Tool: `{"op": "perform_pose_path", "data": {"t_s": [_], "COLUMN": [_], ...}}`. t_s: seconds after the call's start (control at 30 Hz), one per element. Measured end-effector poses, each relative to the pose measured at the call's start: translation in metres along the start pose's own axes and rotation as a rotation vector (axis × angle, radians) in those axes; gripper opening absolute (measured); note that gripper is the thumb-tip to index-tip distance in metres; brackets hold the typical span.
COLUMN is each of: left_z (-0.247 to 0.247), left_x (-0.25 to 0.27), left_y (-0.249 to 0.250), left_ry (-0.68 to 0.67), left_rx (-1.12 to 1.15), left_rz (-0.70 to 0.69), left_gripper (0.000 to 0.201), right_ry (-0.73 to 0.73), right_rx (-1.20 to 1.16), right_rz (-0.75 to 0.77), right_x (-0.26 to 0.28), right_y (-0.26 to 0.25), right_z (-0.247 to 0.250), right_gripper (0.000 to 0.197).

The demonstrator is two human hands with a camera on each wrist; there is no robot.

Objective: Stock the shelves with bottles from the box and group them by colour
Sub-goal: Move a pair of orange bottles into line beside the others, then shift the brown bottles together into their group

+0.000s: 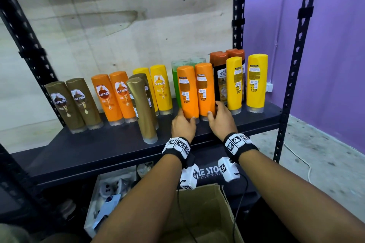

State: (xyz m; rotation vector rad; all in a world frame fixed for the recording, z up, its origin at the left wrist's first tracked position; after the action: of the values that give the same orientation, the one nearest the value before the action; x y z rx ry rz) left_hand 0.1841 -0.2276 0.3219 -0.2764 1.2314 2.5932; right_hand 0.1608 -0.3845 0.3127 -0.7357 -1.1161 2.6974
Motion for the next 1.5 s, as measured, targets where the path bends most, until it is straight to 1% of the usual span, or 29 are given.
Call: {"op": "perform_pose_path", "data": {"t_s": [0.1, 0.17, 0.27, 0.37, 0.5, 0.57, 0.67, 0.83, 0.9, 1.0, 1.03, 1.1, 1.17, 1.23, 1.3, 1.37, 1.5], "left_z": [0.005, 0.008, 0.009, 0.010, 0.018, 0.028, 0.047, 0.089, 0.107, 0.131, 0.136, 0.141, 0.143, 0.141, 0.139, 0.138, 0.135], "left_x": [0.006, 0.010, 0.015, 0.022, 0.032, 0.037, 0.047, 0.062, 0.065, 0.065, 0.063, 0.058, 0.052, 0.046, 0.041, 0.037, 0.033], "left_y": [-0.004, -0.007, -0.008, -0.005, -0.007, -0.008, -0.015, -0.029, -0.035, -0.044, -0.047, -0.051, -0.055, -0.060, -0.065, -0.067, -0.072], "left_ry": [0.040, 0.059, 0.077, 0.089, 0.091, 0.121, 0.172, 0.245, 0.309, 0.404, 0.424, 0.445, 0.429, 0.357, 0.296, 0.264, 0.218], "left_rx": [0.018, 0.037, 0.045, 0.042, 0.007, -0.047, -0.100, -0.150, -0.134, -0.033, 0.002, 0.050, 0.054, 0.074, 0.104, 0.114, 0.194], "left_rz": [-0.033, -0.046, -0.053, -0.072, -0.083, -0.115, -0.141, -0.083, -0.089, -0.109, -0.111, -0.128, -0.109, -0.064, -0.059, -0.076, -0.101], "left_gripper": [0.045, 0.045, 0.041, 0.031, 0.024, 0.025, 0.030, 0.031, 0.026, 0.015, 0.015, 0.026, 0.042, 0.060, 0.073, 0.080, 0.086], "right_ry": [0.000, 0.003, 0.033, 0.016, -0.030, -0.046, -0.047, -0.152, -0.183, -0.211, -0.217, -0.224, -0.229, -0.231, -0.227, -0.229, -0.247], "right_rx": [0.042, 0.013, -0.056, -0.002, 0.095, 0.161, 0.196, 0.324, 0.355, 0.342, 0.335, 0.322, 0.296, 0.287, 0.293, 0.273, 0.246], "right_rz": [0.055, 0.066, 0.065, 0.102, 0.144, 0.173, 0.253, 0.323, 0.339, 0.336, 0.339, 0.359, 0.390, 0.403, 0.408, 0.401, 0.388], "right_x": [0.009, 0.013, 0.017, 0.021, 0.027, 0.031, 0.039, 0.042, 0.040, 0.037, 0.036, 0.036, 0.036, 0.037, 0.037, 0.036, 0.035], "right_y": [0.004, 0.006, 0.011, 0.011, -0.001, -0.015, -0.044, -0.090, -0.103, -0.117, -0.121, -0.128, -0.133, -0.136, -0.138, -0.139, -0.139], "right_z": [0.000, 0.001, 0.008, 0.013, 0.017, 0.017, 0.013, -0.003, -0.011, -0.021, -0.025, -0.032, -0.038, -0.043, -0.047, -0.051, -0.062], "right_gripper": [0.050, 0.047, 0.036, 0.023, 0.012, 0.014, 0.018, 0.024, 0.025, 0.024, 0.023, 0.022, 0.022, 0.022, 0.023, 0.024, 0.022]}}
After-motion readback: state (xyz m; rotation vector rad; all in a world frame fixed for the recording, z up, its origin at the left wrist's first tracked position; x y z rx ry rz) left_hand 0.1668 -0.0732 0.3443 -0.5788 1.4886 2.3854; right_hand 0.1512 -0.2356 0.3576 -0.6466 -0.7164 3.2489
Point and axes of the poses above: each hand's wrist, its own x-axis away from the middle knuckle, its own z-axis out of the back of the hand, y = z × x, the point moved 4 cm from there along -x, towards the middle knuckle, and after that the axes turned 8 degrees about -y, right-handed, at the moved point
